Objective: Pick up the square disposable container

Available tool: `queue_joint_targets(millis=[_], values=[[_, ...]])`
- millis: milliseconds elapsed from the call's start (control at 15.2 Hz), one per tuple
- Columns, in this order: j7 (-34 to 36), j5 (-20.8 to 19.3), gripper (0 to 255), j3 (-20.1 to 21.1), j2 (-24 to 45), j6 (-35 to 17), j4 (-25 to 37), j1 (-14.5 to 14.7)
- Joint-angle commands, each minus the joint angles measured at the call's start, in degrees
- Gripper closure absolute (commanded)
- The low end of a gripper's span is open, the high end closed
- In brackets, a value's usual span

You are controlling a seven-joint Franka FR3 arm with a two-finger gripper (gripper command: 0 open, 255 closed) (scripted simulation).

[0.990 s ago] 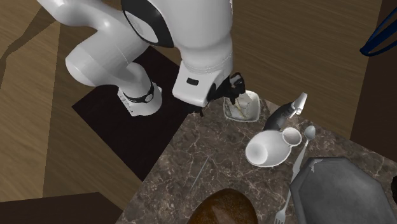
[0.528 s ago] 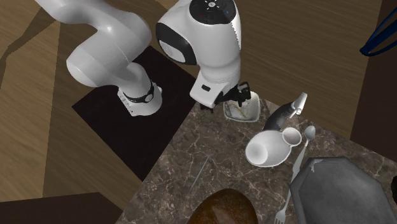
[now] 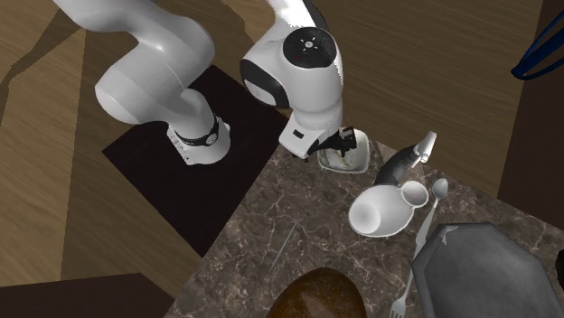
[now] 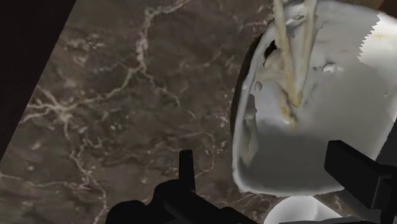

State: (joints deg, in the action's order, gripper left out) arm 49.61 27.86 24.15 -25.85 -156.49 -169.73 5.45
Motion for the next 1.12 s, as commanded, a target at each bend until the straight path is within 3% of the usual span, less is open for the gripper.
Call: queue_joint_targets(millis=[0,198,264,858,1056], values=[[-0.3,0.7,0,0.3,2.1,-2.6,-0.4,0.3],[-0.6,1.1,0,0.4,4.1,-4.8,-0.6,0.5],[-0.7,1.2,255,0.3,4.2,-4.9,-0.6,0.6],[-0.7,1.1,255,0.4,4.2,-4.8,-0.6,0.5],[0.0,0.3,255,0.2,0.4,-0.7,-0.2,0.2]])
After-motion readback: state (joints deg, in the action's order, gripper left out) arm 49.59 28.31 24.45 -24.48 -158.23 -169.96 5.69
